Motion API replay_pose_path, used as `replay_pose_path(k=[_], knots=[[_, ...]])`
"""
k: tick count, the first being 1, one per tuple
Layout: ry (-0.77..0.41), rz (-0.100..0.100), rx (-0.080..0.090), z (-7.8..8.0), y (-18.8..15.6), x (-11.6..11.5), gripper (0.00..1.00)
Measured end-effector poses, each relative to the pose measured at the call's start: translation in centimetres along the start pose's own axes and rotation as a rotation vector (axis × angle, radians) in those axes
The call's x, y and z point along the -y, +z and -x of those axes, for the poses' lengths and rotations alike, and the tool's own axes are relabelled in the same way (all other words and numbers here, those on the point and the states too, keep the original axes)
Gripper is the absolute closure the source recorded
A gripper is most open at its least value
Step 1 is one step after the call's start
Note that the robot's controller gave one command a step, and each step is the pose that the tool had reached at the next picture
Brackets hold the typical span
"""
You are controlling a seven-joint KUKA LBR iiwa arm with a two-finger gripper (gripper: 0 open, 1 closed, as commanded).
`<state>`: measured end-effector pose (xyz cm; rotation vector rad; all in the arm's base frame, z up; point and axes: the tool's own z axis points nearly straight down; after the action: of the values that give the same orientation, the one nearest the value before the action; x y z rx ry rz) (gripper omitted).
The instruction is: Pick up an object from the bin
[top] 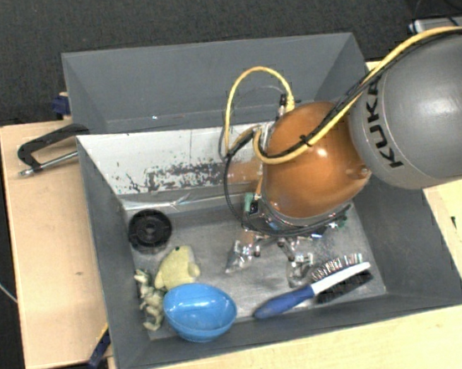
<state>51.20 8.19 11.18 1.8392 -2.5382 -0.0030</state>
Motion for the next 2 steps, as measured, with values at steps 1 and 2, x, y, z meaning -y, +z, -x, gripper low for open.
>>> replay_pose_path(k=[1, 2], knots=[[-0.034, -0.005, 0.009, 11.5, -0.4, -6.0, 0.0], [-0.302, -0.015, 0.01, 8.7, -9.2, -2.9, 0.0]])
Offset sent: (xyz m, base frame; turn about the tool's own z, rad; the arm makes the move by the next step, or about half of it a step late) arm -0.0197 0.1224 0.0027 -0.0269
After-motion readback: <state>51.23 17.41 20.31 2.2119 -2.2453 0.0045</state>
